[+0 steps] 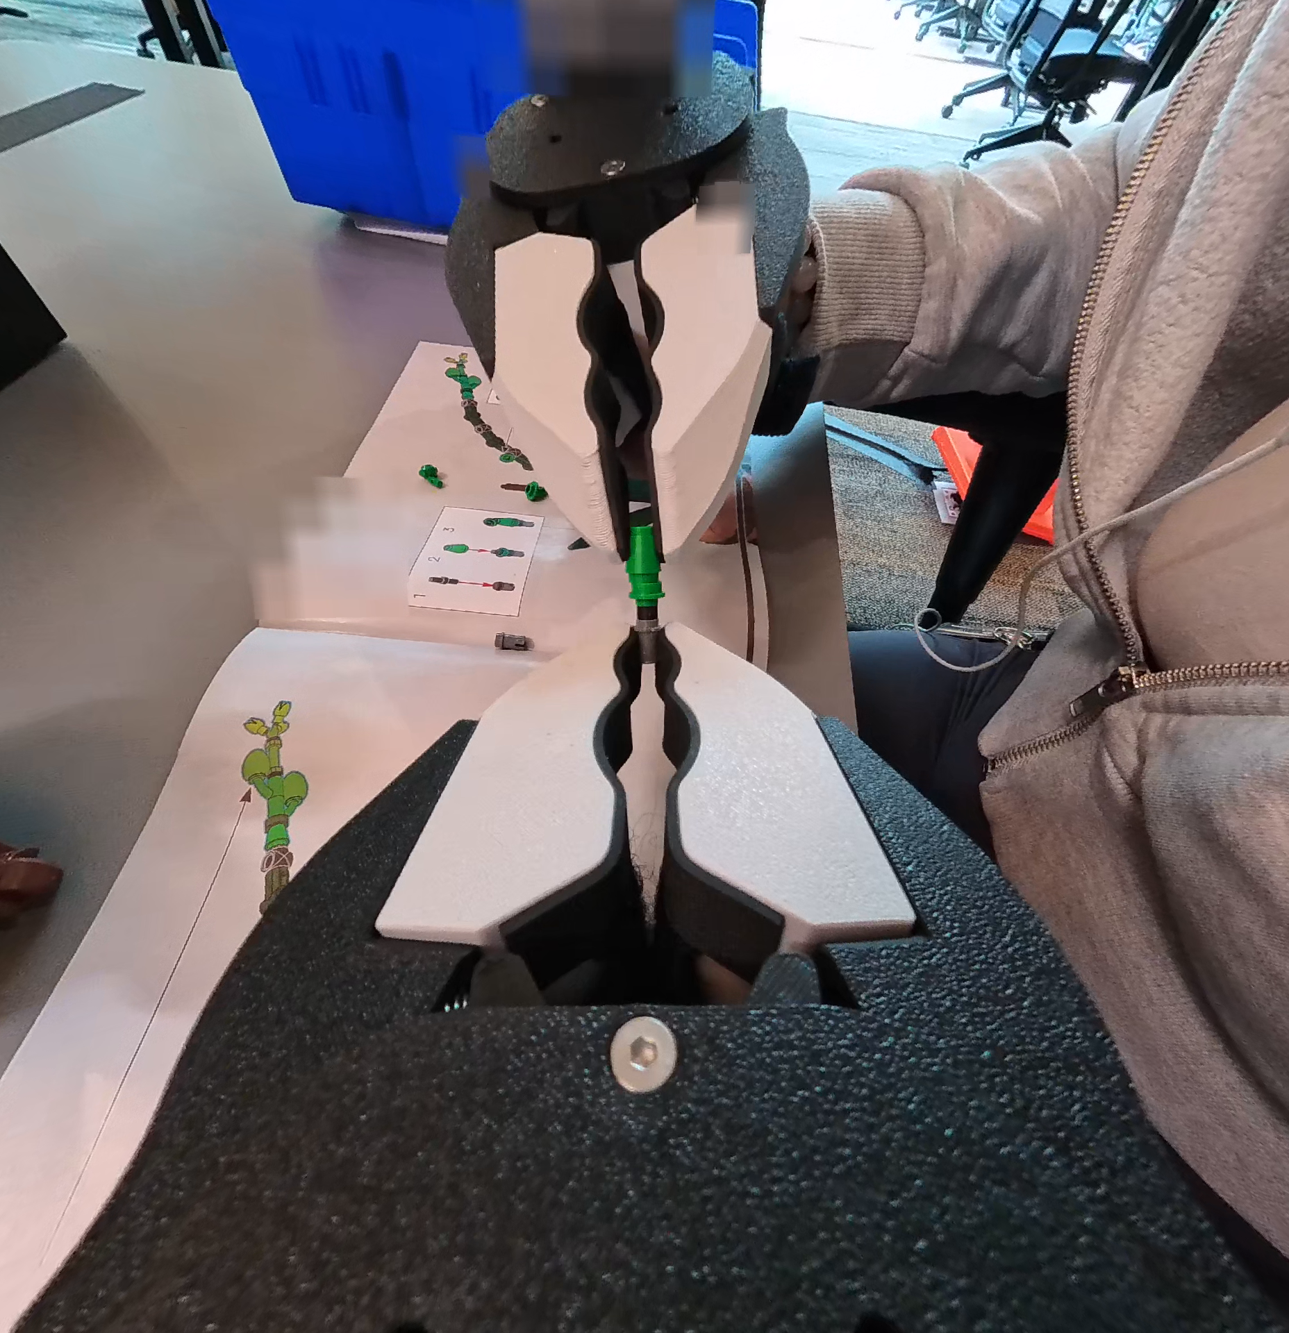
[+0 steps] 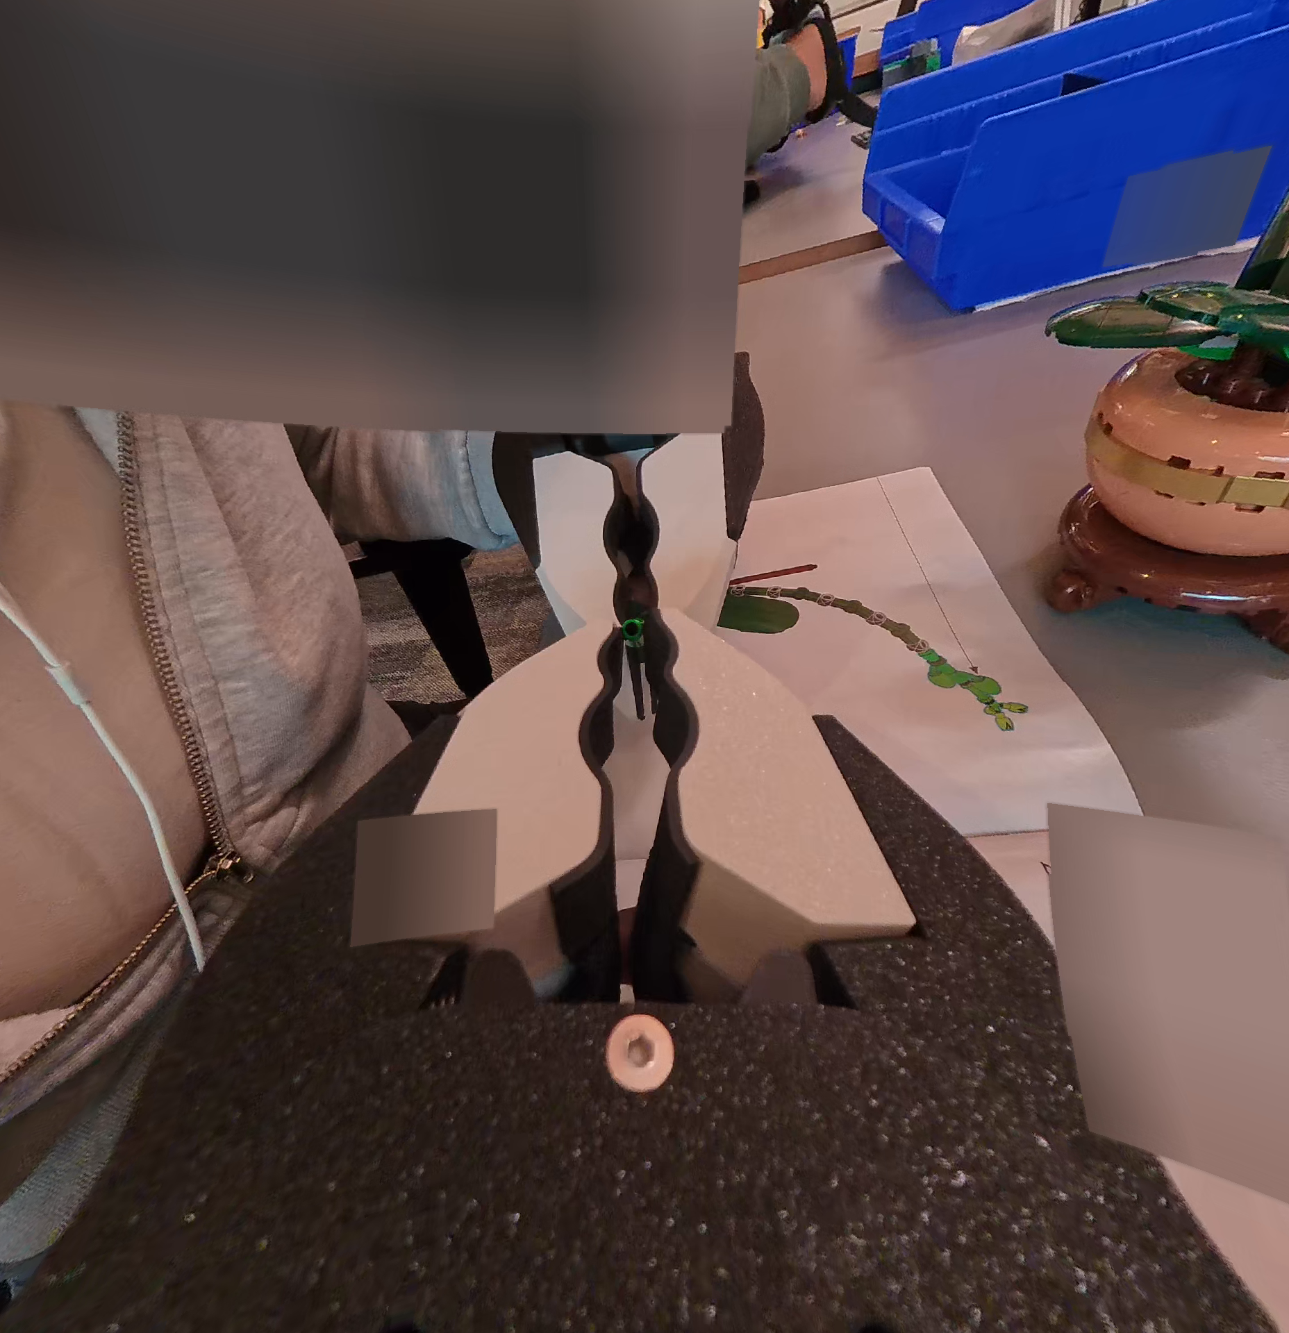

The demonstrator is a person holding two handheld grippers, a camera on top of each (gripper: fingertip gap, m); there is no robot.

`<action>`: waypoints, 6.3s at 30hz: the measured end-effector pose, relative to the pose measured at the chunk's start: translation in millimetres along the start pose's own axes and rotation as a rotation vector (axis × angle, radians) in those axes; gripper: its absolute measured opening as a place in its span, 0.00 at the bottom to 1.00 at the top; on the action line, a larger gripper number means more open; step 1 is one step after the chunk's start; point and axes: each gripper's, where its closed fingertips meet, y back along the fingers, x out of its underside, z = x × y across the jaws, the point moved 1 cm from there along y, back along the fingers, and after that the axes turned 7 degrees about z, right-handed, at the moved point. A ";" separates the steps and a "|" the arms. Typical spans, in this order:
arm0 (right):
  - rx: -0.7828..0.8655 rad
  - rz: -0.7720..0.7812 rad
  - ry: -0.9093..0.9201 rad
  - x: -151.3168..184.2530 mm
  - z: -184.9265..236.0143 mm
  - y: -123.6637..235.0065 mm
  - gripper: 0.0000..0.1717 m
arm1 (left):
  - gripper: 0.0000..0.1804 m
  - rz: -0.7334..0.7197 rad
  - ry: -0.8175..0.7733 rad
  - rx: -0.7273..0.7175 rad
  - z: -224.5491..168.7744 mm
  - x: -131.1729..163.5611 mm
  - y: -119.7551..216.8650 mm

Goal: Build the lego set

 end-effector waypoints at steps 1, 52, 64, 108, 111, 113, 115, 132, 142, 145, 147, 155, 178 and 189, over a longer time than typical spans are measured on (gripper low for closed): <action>0.001 0.002 0.002 0.2 0.0 0.0 0.03 | 0.01 0.000 0.000 0.000 -0.1 0.0 -0.2; 0.215 0.003 0.095 5.4 7.4 2.1 0.03 | 0.01 0.041 -0.032 0.023 -6.5 4.6 -2.6; 0.211 -0.003 0.094 5.1 7.7 1.6 0.03 | 0.01 0.041 -0.036 0.021 -6.7 4.6 -2.9; 0.405 0.109 -0.046 30.6 -21.5 71.7 0.03 | 0.01 0.007 -0.019 0.021 -5.1 1.4 0.4; 0.457 0.229 -0.122 51.9 -30.2 83.9 0.03 | 0.01 -0.010 -0.002 0.025 -3.9 -0.2 2.0; 0.461 0.253 -0.155 59.0 -33.0 85.0 0.03 | 0.01 -0.022 0.009 0.027 -3.0 -1.3 3.4; 0.452 0.266 -0.174 64.3 -33.6 83.2 0.03 | 0.01 -0.030 0.017 0.027 -2.2 -2.0 4.3; 0.534 0.486 -0.311 97.3 -38.8 108.7 0.03 | 0.01 -0.024 0.016 0.026 -1.9 -1.4 3.2; 0.538 0.511 -0.329 102.4 -39.7 108.5 0.03 | 0.01 -0.022 0.014 0.026 -2.0 -1.2 3.0; 0.539 0.512 -0.329 102.5 -39.8 108.3 0.03 | 0.01 -0.019 0.012 0.025 -2.4 -1.2 3.0; 0.538 0.513 -0.329 102.4 -39.5 108.0 0.03 | 0.01 -0.018 0.010 0.024 -2.2 -0.9 2.7; 0.531 0.516 -0.325 102.2 -38.1 107.6 0.03 | 0.01 -0.019 0.012 0.025 -2.6 -0.9 3.0; 0.519 0.543 -0.286 103.0 -36.6 104.0 0.17 | 0.01 -0.017 0.009 0.027 -3.2 -0.9 2.8; 0.527 0.537 -0.250 99.6 -36.7 104.1 0.18 | 0.01 -0.015 0.008 0.026 -3.2 -0.8 2.8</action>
